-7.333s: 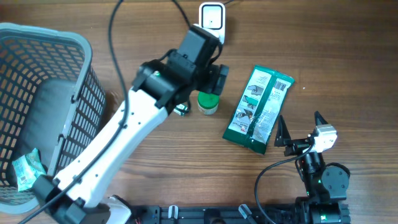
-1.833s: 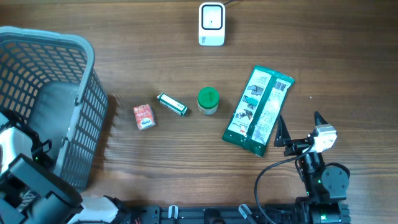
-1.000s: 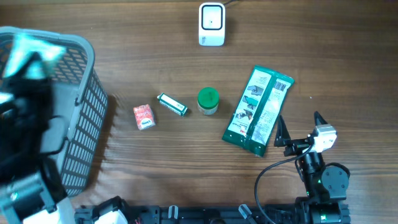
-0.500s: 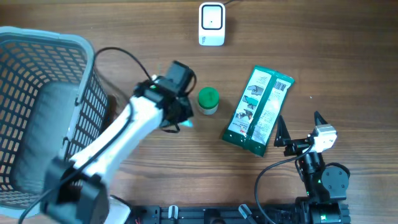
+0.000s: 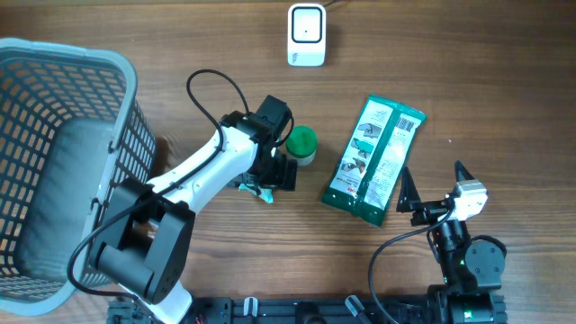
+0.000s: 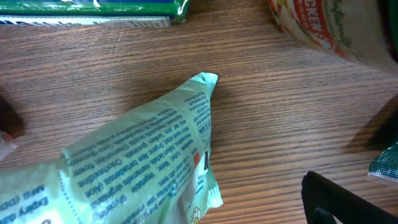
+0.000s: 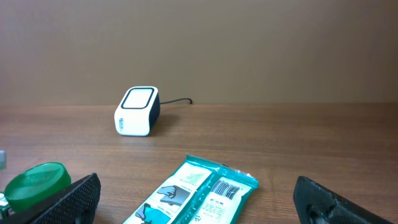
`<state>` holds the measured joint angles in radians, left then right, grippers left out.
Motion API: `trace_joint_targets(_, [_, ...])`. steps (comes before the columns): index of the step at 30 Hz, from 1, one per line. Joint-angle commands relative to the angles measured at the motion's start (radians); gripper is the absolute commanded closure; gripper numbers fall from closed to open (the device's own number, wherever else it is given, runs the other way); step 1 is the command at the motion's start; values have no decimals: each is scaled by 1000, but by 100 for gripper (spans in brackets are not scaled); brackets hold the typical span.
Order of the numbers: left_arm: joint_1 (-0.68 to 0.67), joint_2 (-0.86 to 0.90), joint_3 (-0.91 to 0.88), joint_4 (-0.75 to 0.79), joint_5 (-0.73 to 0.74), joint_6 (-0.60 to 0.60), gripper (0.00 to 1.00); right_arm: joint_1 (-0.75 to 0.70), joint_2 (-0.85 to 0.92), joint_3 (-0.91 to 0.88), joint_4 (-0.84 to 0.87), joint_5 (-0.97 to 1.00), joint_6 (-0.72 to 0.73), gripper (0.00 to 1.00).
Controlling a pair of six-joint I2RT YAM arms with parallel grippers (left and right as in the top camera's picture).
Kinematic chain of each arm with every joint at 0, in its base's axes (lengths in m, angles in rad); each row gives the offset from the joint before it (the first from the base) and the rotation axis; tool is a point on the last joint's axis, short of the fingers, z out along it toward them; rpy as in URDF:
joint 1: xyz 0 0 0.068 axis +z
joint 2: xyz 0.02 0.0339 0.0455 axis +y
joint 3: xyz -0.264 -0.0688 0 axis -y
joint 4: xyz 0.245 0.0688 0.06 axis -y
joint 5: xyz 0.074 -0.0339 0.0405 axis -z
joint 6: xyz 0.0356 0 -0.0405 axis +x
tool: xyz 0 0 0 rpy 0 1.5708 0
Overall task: Scan the item barcode
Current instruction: 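Carry the wipes pack out and set it beside the red pack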
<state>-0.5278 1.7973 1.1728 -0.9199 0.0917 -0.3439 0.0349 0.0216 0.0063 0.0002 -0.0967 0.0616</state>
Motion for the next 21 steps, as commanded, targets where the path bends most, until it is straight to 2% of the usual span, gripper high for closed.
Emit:
trace_joint_targets(1, [5,-31,19,-9,11,23,0,1,-3,-1,5,-5,-8,0])
trace_joint_targets(5, [15,-51,83,-5,-109,22,0,1,-3,-1,5,-5,-9,0])
trace_joint_targets(10, [23,-72,201,0,-141,-3,0,1,-3,-1,5,-5,-9,0])
trace_joint_targets(15, [34,-192,240,-11,-311,1,0,1,-3,-1,5,-5,-9,0])
trace_joint_targets(18, [75,-215,240,3,-261,122,0,1,-3,-1,5,-5,-9,0])
trace_joint_targets(21, [102,-214,240,22,-2,349,0,1,-3,-1,5,-5,-8,0])
